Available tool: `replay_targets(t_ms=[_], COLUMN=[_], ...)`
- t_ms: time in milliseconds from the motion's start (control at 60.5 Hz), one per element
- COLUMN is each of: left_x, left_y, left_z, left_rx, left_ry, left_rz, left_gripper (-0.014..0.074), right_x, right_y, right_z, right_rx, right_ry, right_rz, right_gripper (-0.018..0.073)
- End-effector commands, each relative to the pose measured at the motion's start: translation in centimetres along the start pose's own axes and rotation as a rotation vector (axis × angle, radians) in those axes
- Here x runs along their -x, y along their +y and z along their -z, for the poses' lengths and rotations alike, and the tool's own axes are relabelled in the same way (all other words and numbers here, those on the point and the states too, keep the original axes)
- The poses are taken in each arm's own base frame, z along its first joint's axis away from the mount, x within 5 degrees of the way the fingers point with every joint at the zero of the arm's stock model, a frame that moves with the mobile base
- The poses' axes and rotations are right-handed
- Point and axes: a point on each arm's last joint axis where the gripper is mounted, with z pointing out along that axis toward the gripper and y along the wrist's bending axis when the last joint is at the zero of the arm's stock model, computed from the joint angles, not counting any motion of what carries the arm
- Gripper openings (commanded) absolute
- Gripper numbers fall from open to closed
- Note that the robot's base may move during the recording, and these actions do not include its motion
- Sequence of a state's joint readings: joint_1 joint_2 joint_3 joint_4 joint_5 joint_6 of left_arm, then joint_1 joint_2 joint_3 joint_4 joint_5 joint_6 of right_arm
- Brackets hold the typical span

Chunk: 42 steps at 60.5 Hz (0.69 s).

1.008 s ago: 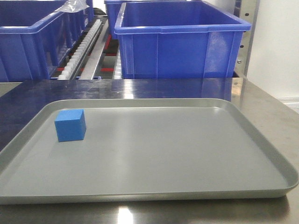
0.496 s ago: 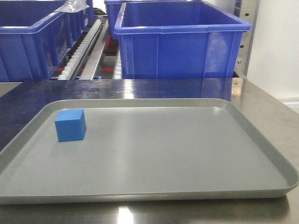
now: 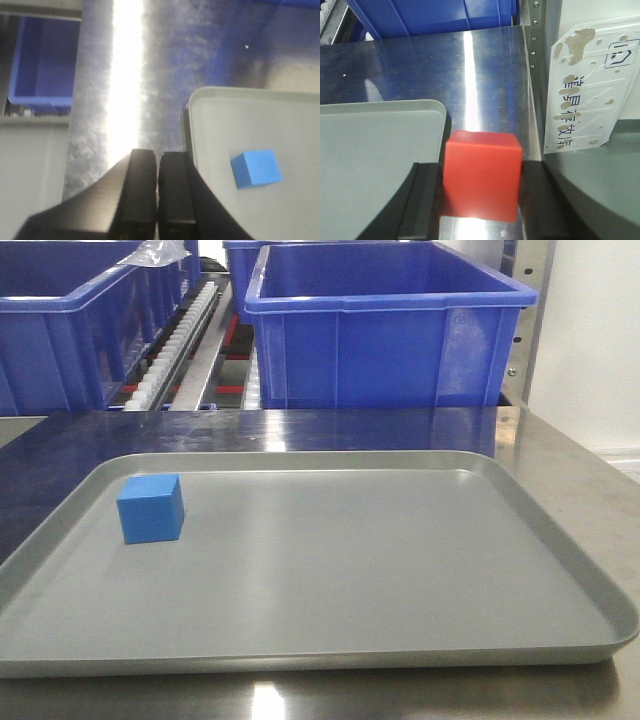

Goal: Sort and place red and blue blocks on shelf
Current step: 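Lift the red cube up off the tray with the right gripper, then lower the open left gripper over the blue cube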

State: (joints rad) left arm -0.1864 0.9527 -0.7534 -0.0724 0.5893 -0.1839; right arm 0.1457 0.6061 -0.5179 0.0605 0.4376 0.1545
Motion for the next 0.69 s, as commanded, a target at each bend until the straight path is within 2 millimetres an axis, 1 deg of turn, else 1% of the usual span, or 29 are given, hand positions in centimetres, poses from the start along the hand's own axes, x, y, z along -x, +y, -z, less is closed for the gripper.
replay_targets(t_ms=[0,66,132,165,281,331,512,678], left_x=[1.3,1.1,1.1,1.1,1.5,1.7,2.6,3.0], left_y=[-0.6,-0.5,-0.6,-0.8,-1.8,-2.5,-6.1,-8.7], left_z=[0.2,-0.5,-1.3,-1.7,-2.7,-3.2,-4.5,-6.0], left_rx=[-0.031,-0.023,-0.023,-0.031,-0.073,-0.094,-0.189,-0.228], left_ry=[-0.053,-0.016,0.017,0.029,0.067,0.081,0.13,0.187], left_rz=[0.017,0.013,-0.016,-0.026,-0.011,-0.015,-0.054,-0.053], left_gripper=[0.0137,0.0143,0.0185,0.0235,0.0481,0.0538,0.0531,0.0531], right_x=[1.6,1.6,1.6,1.6,1.6,1.6,1.6,1.6], right_y=[0.2,0.2,0.2,0.2,0.2,0.2,0.2,0.2], right_z=[0.4,0.4,0.4,0.4,0.4,0.4,0.4,0.4], right_rx=[0.01,0.01,0.01,0.01,0.01,0.01,0.01,0.01], right_ry=[-0.116,-0.116,-0.116,-0.116,-0.116,-0.116,-0.116,-0.116], right_rz=[0.009,0.009,0.009,0.009,0.009,0.009,0.009,0.009], right_gripper=[0.005,0.005,0.005,0.005,0.005,0.005,0.005,0.005])
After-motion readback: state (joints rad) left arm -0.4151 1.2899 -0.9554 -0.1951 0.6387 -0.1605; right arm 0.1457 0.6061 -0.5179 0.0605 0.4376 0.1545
